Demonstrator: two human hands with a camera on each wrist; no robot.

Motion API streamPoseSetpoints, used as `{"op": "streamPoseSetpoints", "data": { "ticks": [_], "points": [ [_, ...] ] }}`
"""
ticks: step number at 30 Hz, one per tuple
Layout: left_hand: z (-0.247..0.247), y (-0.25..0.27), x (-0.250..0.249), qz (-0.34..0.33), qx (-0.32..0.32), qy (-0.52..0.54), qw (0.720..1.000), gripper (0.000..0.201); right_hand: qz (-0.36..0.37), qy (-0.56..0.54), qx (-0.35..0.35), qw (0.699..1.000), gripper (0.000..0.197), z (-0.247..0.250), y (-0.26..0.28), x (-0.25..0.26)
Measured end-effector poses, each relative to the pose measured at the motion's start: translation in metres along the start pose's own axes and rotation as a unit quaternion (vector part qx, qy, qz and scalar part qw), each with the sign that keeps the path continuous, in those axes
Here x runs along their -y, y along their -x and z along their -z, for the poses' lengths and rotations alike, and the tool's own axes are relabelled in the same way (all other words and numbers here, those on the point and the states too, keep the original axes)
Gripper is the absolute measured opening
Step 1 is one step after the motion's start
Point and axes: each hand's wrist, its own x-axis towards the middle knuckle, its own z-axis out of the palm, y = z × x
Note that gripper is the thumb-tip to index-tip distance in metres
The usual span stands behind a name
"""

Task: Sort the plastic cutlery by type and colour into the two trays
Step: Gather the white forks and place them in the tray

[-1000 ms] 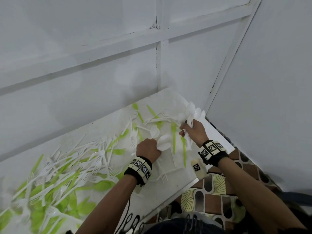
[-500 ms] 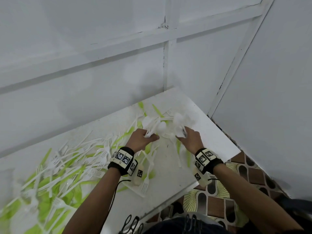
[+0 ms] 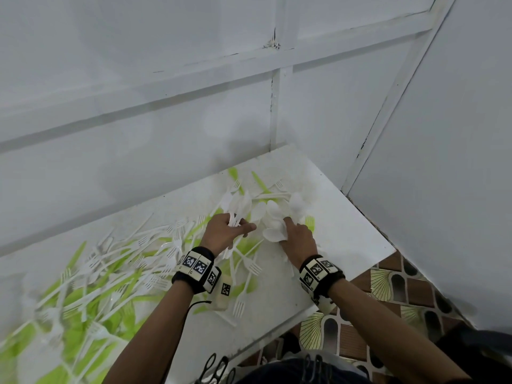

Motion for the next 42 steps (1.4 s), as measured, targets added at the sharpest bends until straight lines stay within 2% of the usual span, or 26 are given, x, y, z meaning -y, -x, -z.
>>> {"op": "streamPoseSetpoints", "data": {
  "ticks": [8,18,21,24,25,28,31,32,36,39,42],
  "points": [
    [0.014,0.005,0.009,0.013,-0.048,0.061,0.997,0.039,0.007,-0.019,-0.016,1.0,0.054,-0.004,-0.001,-0.001],
    [0.016,0.008,0.017,-0.005,-0.055,0.085,0.995,0.029,-0.033,-0.009,-0.021,0.999,0.057,-0.003,-0.009,0.013],
    [0.014,0.013,0.013,-0.019,-0.054,0.113,0.992,0.016,-0.036,-0.022,-0.026,0.999,0.058,-0.004,-0.011,0.013],
    [0.014,0.018,0.008,-0.014,-0.046,0.138,0.989,0.043,-0.036,-0.029,-0.035,0.998,0.062,-0.002,-0.011,0.011],
    [0.014,0.018,0.008,-0.015,-0.051,0.133,0.99,0.045,-0.035,-0.028,-0.037,0.998,0.064,-0.002,-0.01,0.011],
    [0.016,0.017,0.011,-0.005,-0.065,0.127,0.99,0.038,-0.047,-0.038,-0.041,0.997,0.066,-0.001,-0.007,0.011],
    [0.016,0.015,0.013,0.0,-0.072,0.127,0.989,0.016,-0.054,-0.026,-0.04,0.997,0.062,-0.002,-0.01,0.013],
    [0.016,0.015,0.012,-0.003,-0.072,0.128,0.989,0.015,-0.053,-0.02,-0.039,0.998,0.06,-0.002,-0.011,0.014],
    [0.015,0.016,0.007,-0.005,-0.086,0.111,0.99,0.029,-0.05,-0.012,-0.043,0.998,0.058,0.001,-0.018,0.016],
    [0.019,0.014,0.016,-0.01,-0.068,0.108,0.992,0.02,-0.053,-0.013,-0.045,0.997,0.062,0.003,-0.018,0.018],
    [0.022,0.015,0.022,0.003,-0.056,0.091,0.994,0.025,-0.055,-0.022,-0.058,0.997,0.064,0.005,-0.017,0.017]
  ]
}}
